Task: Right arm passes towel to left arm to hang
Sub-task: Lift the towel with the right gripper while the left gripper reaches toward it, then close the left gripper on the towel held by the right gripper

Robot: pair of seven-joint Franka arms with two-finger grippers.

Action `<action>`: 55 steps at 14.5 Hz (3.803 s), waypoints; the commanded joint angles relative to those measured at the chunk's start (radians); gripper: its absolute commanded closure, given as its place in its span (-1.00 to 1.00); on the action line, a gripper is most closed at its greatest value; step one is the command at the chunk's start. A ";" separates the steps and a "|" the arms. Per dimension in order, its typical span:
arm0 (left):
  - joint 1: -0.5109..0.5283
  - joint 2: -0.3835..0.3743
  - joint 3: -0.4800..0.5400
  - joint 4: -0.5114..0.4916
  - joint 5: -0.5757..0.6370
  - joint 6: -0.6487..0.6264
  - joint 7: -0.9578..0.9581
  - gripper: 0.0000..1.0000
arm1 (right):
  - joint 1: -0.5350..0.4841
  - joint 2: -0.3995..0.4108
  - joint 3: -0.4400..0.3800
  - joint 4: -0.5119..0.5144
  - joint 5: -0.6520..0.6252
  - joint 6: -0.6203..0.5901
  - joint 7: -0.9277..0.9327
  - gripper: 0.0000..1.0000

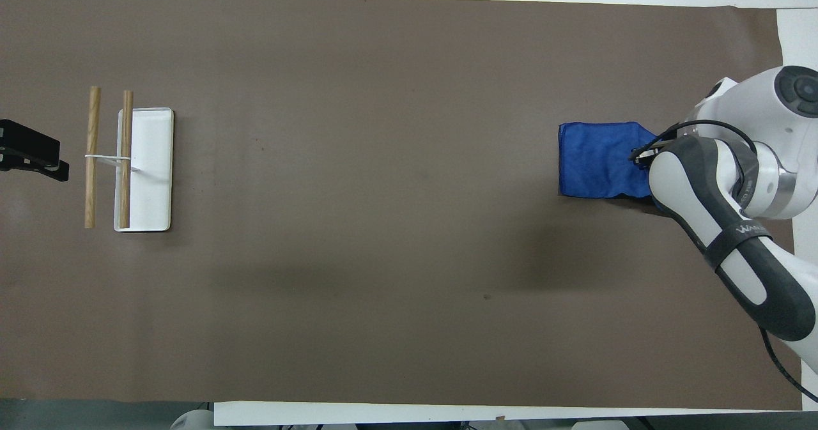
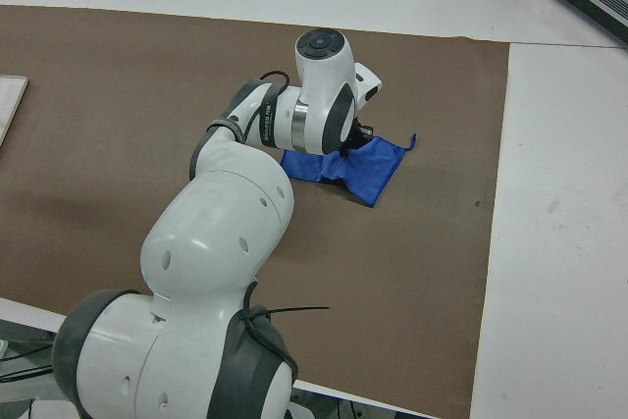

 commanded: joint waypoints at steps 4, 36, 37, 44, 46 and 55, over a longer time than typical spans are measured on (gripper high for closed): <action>0.008 -0.033 -0.002 -0.034 0.008 -0.040 -0.029 -1.00 | -0.015 -0.021 0.294 0.198 0.066 -0.265 0.632 1.00; -0.229 0.001 -0.013 -0.539 -0.378 0.852 -1.444 -0.08 | 0.071 0.101 0.752 0.281 0.557 0.403 1.693 1.00; -0.229 0.001 -0.013 -0.539 -0.377 0.850 -1.442 0.13 | 0.071 0.101 0.752 0.281 0.557 0.403 1.693 1.00; -0.241 0.001 -0.011 -0.537 -0.377 0.857 -1.415 0.97 | 0.071 0.099 0.752 0.281 0.552 0.397 1.690 1.00; -0.241 0.001 -0.011 -0.537 -0.377 0.860 -1.402 0.98 | 0.071 0.099 0.750 0.281 0.551 0.397 1.690 1.00; -0.241 0.009 -0.010 -0.528 -0.375 0.901 -1.398 0.98 | 0.068 0.082 0.737 0.271 0.534 0.380 1.617 -1.00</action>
